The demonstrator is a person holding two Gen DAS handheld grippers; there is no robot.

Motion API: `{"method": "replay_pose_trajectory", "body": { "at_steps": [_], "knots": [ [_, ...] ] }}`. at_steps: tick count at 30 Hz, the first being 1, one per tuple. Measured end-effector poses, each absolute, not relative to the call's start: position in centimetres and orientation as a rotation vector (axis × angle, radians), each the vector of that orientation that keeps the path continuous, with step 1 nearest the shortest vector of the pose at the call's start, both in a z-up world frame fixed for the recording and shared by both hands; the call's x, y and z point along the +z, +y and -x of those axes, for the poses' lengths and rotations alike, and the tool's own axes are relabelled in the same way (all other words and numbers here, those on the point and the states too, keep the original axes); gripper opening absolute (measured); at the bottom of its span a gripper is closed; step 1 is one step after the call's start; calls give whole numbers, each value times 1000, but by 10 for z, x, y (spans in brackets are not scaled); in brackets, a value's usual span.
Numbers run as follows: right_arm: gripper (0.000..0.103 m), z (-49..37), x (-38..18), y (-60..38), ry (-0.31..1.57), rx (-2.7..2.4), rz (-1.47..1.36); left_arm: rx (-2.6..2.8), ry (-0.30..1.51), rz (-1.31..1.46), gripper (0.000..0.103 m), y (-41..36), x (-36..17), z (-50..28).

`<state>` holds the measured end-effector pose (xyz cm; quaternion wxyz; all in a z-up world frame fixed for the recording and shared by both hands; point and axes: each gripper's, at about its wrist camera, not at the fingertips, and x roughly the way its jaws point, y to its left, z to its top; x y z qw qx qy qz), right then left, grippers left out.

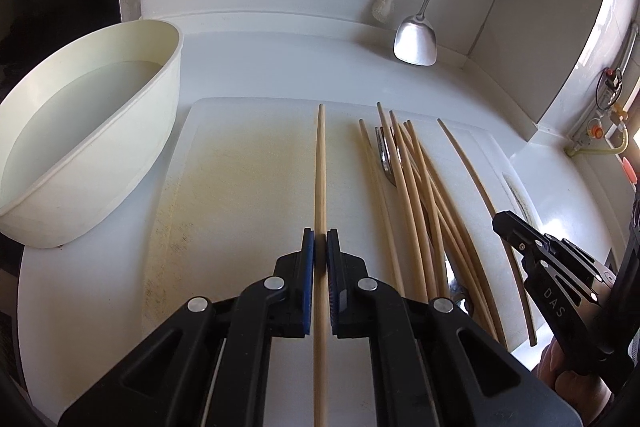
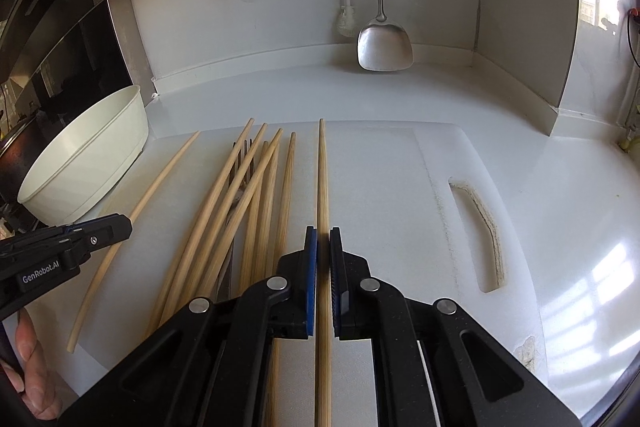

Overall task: Organize utensils
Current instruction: 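Lift both held chopsticks and carry them over the cream basin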

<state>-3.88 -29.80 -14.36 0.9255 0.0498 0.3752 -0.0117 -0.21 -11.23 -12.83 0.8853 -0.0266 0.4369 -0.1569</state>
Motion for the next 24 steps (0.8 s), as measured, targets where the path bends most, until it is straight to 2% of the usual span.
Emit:
{"method": "replay_pose_trajectory", "body": {
  "at_steps": [13,24],
  "knots": [
    [6,50,-72,-282,735,43,-81,-295,892,62,7,-103,-64,25],
    [6,19,-15,-200,717,215,-47,-129,840,112,7,-8,-1,22]
  ]
}}
